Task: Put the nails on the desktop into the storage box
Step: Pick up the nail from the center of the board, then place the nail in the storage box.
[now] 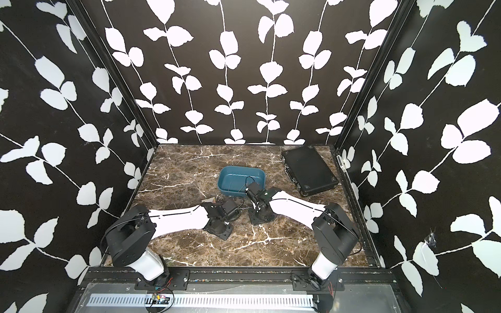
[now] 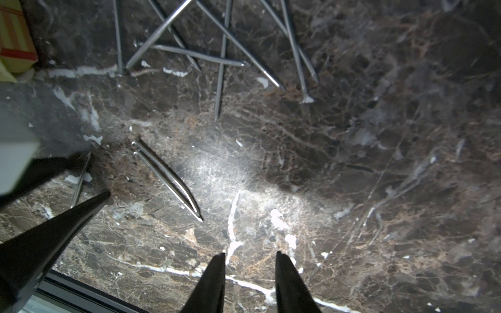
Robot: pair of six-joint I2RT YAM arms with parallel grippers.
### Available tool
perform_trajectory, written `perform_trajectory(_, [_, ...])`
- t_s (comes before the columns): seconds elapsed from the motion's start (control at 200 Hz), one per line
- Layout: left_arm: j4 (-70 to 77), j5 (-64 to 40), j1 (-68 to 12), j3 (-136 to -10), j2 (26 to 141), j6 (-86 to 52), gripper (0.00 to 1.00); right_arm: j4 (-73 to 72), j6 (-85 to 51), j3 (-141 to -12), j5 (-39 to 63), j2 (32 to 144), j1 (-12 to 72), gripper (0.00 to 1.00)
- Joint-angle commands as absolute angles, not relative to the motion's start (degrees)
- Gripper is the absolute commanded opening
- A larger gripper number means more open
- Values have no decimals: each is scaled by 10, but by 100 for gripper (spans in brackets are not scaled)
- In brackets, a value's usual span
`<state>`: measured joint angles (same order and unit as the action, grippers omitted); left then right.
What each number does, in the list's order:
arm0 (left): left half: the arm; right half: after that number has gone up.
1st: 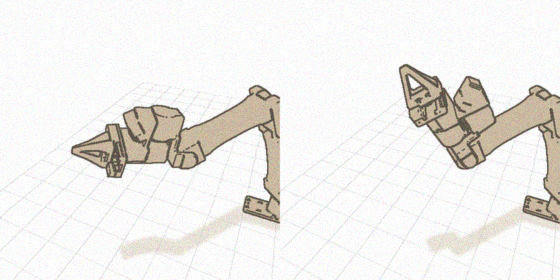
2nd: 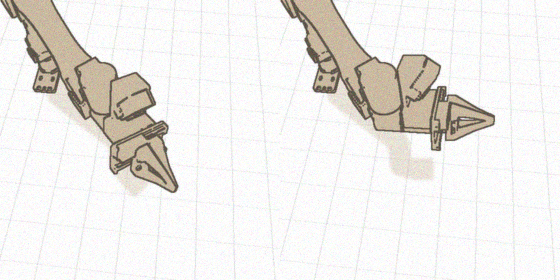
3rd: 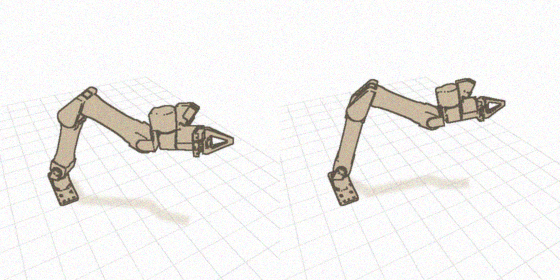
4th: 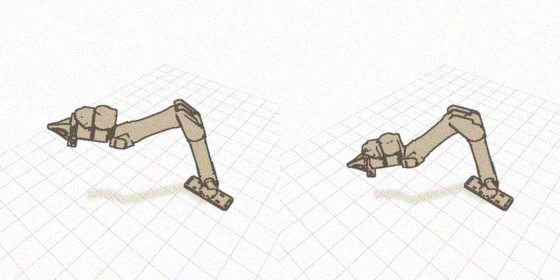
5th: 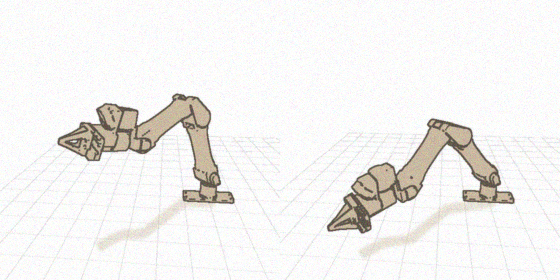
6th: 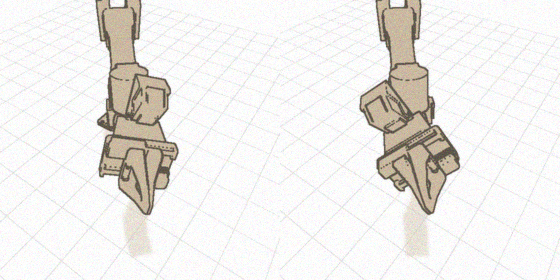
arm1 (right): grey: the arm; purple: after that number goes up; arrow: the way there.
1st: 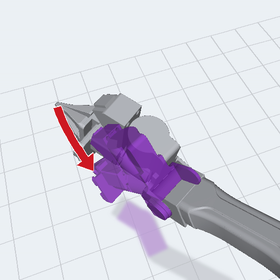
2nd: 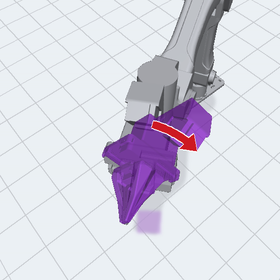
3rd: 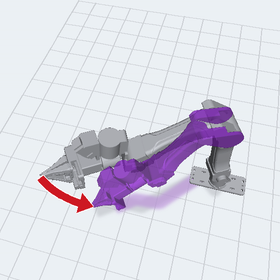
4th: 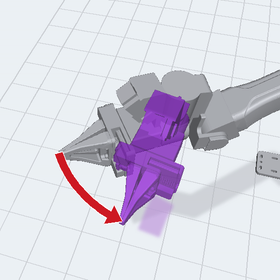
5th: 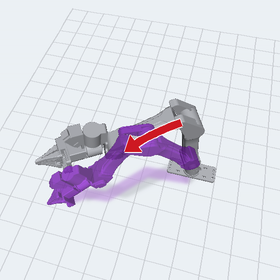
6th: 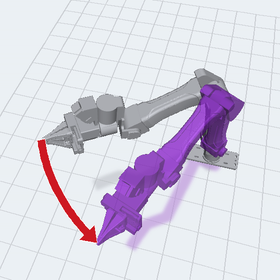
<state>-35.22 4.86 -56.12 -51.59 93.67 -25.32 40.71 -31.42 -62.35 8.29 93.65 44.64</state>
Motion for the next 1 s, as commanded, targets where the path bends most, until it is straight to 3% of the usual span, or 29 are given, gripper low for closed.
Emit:
perform_trajectory(0.0, [-360,56,-568,-471,980,-265,29,409,-307,-611,84,922,442,34])
perform_trajectory(0.185, [-347,38,-568,-462,991,-266,0,411,-308,-604,74,887,439,34])
perform_trajectory(0.375, [-348,10,-568,-478,1000,-251,0,410,-312,-602,72,875,435,34])
perform_trajectory(0.645, [-444,18,-554,-573,904,-213,0,391,-332,-594,75,857,415,55])
perform_trajectory(0.995, [-437,-67,-411,-688,842,-224,0,378,-336,-621,84,875,402,60])
